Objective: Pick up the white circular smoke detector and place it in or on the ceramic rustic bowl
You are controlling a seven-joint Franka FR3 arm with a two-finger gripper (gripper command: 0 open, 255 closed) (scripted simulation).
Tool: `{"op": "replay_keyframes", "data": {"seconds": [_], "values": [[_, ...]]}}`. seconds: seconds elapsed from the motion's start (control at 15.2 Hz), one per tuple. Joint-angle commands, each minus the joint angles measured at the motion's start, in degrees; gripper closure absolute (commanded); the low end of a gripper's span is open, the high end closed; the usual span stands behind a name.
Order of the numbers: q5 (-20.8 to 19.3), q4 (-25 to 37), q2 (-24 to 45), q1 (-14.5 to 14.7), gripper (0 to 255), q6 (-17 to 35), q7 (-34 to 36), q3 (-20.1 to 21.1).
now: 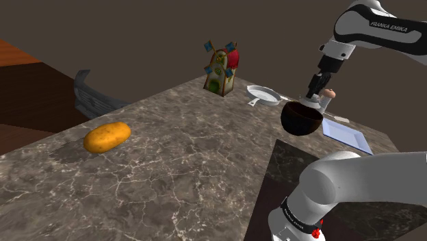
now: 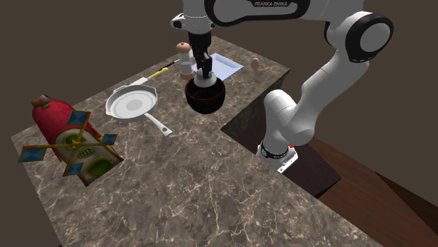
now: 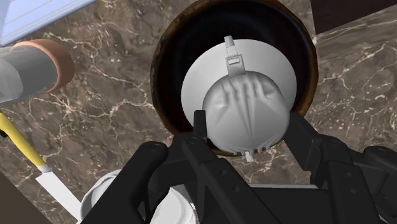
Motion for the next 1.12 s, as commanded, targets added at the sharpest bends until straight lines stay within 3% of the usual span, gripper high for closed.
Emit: {"op": "replay_keyframes", "data": {"seconds": [0.0,0.26,0.73,0.79,1.06], "values": [[-0.3,-1.9,-0.5,-0.2,255,1.4,0.1,-0.3],[-0.9,-4.9,-1.1,-0.5,255,3.8,0.4,-0.8],[-0.9,-4.9,-1.1,-0.5,255,3.8,0.4,-0.8],[-0.9,-4.9,-1.1,-0.5,0,3.8,0.4,-0.8],[-0.9,-4.9,-1.1,-0.5,0,3.8,0.4,-0.8]]}}
